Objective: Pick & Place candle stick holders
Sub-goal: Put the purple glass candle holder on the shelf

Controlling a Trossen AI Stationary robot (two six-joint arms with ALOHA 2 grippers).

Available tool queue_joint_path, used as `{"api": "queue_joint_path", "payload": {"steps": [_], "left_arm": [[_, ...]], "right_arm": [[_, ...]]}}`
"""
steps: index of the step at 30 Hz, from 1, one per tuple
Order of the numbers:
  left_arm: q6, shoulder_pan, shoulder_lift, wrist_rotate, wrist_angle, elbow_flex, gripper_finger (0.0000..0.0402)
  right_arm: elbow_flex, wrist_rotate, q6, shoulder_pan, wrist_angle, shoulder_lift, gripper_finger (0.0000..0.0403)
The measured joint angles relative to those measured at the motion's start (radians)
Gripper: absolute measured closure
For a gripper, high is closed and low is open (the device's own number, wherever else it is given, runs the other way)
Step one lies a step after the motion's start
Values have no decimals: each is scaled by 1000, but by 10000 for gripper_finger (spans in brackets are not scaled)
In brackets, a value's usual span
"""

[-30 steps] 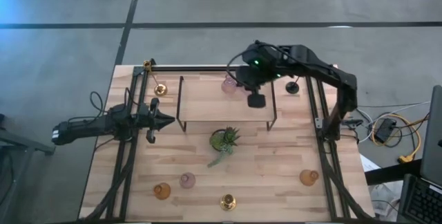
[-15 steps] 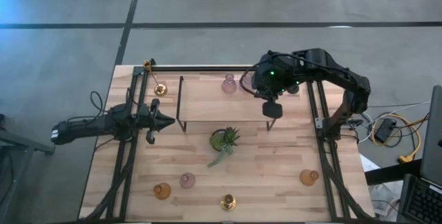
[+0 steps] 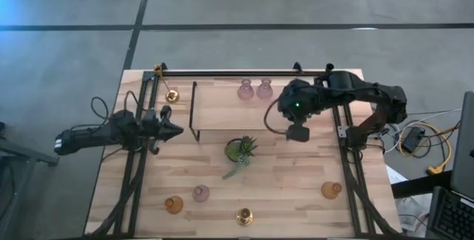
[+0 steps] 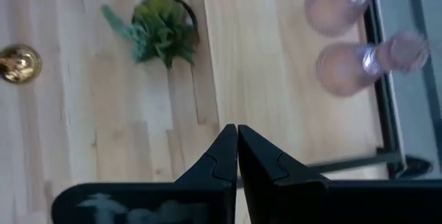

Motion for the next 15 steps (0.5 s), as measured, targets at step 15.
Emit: {"api": "queue_joint_path", "payload": {"steps": [15], "left_arm": [[-31, -148, 461, 103, -610, 480, 367]], "right_arm": [[-384, 14, 131, 13, 203, -253, 394]]}}
